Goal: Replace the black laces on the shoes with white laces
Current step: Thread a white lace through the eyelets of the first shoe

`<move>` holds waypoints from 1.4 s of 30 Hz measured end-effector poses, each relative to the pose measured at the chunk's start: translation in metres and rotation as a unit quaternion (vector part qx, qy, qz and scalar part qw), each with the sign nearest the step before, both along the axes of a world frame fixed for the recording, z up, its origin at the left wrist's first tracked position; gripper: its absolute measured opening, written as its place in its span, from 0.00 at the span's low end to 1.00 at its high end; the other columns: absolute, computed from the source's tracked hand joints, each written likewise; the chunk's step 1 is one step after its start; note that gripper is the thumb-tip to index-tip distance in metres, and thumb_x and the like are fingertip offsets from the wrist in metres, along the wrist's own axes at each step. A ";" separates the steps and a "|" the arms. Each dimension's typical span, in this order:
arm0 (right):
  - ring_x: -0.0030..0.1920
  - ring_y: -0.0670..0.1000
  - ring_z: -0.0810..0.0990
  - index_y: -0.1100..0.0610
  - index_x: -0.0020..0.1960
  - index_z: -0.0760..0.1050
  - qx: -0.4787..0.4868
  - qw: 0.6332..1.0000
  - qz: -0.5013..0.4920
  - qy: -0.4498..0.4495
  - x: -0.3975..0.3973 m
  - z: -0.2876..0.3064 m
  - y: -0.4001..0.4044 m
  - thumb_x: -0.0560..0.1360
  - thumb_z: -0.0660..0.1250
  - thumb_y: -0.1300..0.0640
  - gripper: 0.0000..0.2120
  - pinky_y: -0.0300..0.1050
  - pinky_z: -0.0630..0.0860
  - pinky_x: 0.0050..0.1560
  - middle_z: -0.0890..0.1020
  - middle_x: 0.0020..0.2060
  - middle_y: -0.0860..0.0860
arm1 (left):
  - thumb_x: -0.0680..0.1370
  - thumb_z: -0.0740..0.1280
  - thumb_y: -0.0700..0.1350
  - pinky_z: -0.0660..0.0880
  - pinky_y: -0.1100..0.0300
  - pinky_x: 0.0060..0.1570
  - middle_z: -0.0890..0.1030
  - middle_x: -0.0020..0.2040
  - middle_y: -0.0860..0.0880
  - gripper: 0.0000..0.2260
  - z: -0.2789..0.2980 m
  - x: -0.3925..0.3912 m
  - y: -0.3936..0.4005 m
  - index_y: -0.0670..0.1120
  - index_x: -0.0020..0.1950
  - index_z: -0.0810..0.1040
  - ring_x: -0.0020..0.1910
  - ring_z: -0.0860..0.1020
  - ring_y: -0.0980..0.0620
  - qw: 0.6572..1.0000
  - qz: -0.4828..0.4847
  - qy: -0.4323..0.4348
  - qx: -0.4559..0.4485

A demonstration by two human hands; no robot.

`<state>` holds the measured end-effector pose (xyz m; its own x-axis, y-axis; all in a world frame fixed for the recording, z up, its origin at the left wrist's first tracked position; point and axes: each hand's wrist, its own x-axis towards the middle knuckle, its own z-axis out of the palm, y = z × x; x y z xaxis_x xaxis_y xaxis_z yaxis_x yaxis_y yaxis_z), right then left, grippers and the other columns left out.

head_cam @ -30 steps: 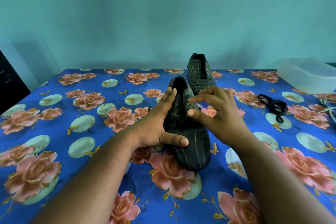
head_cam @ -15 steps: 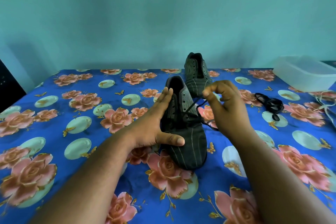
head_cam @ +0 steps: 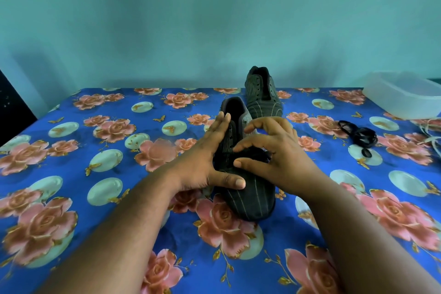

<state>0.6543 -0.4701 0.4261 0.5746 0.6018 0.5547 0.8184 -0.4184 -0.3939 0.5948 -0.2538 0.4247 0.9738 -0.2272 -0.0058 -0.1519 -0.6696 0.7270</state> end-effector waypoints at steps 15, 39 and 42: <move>0.57 0.53 0.76 0.43 0.46 0.74 0.272 0.944 -0.172 0.076 0.015 0.011 -0.014 0.82 0.67 0.53 0.07 0.46 0.70 0.56 0.74 0.48 0.39 | 0.56 0.75 0.76 0.45 0.52 0.81 0.32 0.77 0.71 0.64 -0.003 0.001 0.001 0.68 0.79 0.35 0.78 0.35 0.67 1.000 0.001 -0.006 -0.007; 0.52 0.49 0.78 0.47 0.43 0.84 0.065 0.986 0.071 0.136 0.020 0.005 -0.027 0.72 0.78 0.52 0.03 0.45 0.71 0.59 0.82 0.44 0.43 | 0.57 0.75 0.76 0.44 0.53 0.80 0.32 0.77 0.71 0.64 -0.004 0.001 0.001 0.68 0.79 0.34 0.77 0.34 0.69 1.000 -0.005 -0.014 -0.010; 0.53 0.51 0.78 0.43 0.40 0.81 0.098 0.983 0.029 0.152 0.021 0.005 -0.028 0.72 0.78 0.51 0.06 0.46 0.72 0.57 0.81 0.43 0.44 | 0.57 0.75 0.77 0.44 0.53 0.80 0.32 0.77 0.71 0.64 -0.004 0.002 0.002 0.68 0.79 0.34 0.77 0.35 0.69 1.000 -0.005 -0.011 -0.010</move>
<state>0.6754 -0.4981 0.4314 0.7001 0.5373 0.4703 0.6701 -0.2668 -0.6927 0.5967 -0.2522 0.4202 0.9713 -0.2369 0.0209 -0.1753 -0.6540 0.7359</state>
